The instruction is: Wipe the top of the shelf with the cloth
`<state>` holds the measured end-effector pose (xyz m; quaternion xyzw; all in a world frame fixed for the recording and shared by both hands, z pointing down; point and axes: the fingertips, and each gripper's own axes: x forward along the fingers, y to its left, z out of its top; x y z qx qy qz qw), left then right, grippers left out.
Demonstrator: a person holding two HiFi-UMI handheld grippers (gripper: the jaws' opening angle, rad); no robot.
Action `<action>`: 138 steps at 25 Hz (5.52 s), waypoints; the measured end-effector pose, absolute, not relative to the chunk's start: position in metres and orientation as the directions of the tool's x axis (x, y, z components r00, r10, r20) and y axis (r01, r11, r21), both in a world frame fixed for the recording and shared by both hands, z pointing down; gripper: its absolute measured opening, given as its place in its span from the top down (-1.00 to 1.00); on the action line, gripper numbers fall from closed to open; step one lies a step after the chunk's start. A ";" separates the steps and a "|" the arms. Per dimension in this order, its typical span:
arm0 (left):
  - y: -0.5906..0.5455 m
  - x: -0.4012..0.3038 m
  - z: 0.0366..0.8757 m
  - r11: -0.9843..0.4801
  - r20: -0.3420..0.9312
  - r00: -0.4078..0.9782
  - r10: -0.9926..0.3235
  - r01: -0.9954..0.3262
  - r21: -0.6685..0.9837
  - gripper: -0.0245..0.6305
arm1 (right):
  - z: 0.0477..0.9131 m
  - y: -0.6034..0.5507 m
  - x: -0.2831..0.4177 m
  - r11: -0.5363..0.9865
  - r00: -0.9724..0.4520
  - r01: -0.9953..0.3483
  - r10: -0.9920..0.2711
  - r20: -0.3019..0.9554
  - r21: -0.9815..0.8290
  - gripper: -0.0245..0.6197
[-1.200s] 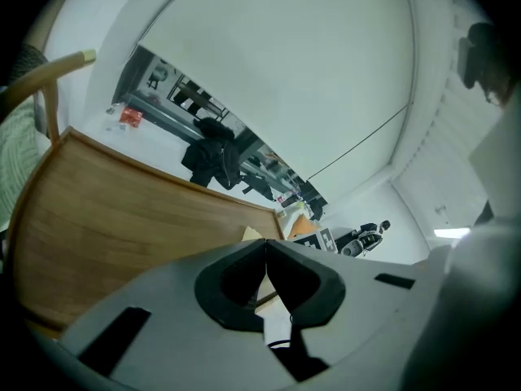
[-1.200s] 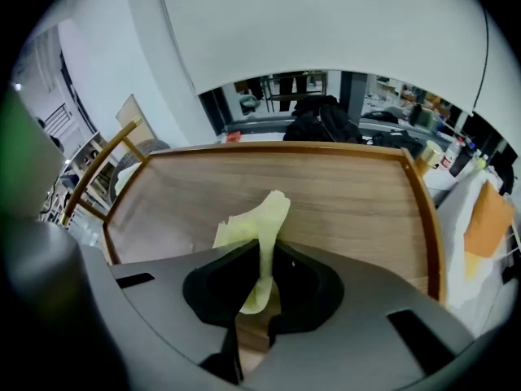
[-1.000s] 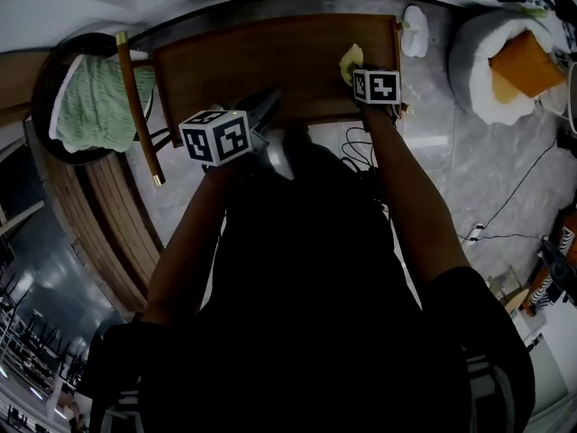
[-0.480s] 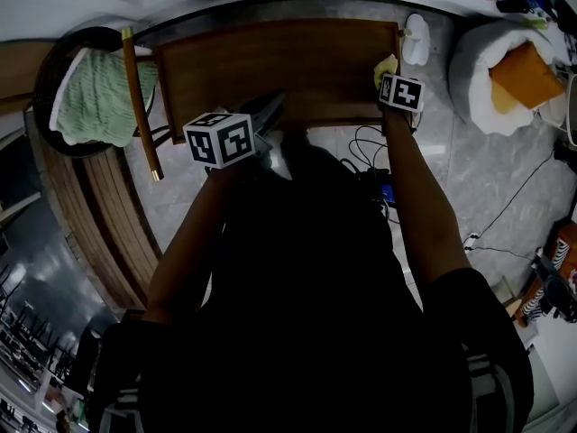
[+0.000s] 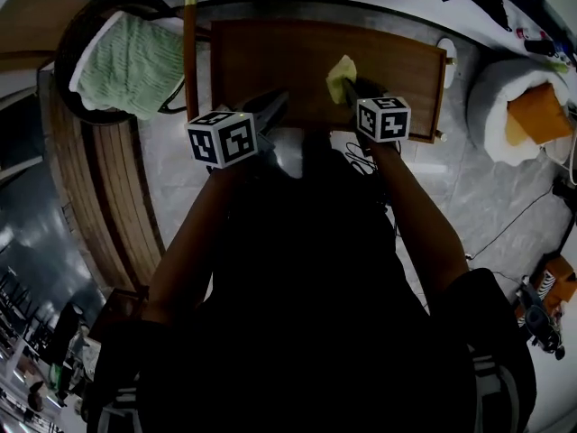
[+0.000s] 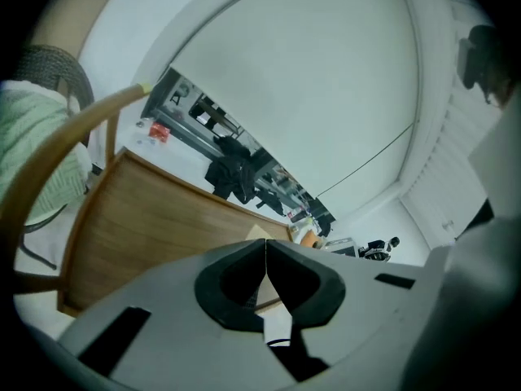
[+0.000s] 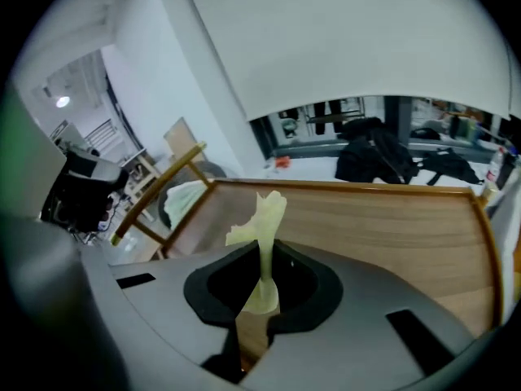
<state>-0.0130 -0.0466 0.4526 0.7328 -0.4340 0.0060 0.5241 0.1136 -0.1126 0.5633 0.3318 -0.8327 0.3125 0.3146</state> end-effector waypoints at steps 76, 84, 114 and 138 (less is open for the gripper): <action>-0.043 0.138 0.485 -0.226 0.426 0.805 -0.414 -0.544 0.808 0.89 | 0.625 -0.130 0.345 0.335 -0.133 -0.942 -0.338 0.932 -0.013 0.78; -0.035 0.113 0.470 -0.206 0.424 0.783 -0.455 -0.555 0.806 0.89 | 0.616 -0.132 0.390 0.133 0.045 -0.987 -0.339 0.940 0.095 0.78; 0.046 -0.172 0.464 -0.083 0.491 0.652 -0.578 -0.645 0.759 0.89 | 0.639 0.010 -0.185 0.780 -0.592 -0.521 -0.038 0.805 -0.346 0.79; 0.020 -0.074 0.463 -0.133 0.469 0.718 -0.514 -0.606 0.784 0.89 | 0.643 -0.026 -0.037 0.714 -0.498 -0.653 -0.153 0.854 -0.253 0.78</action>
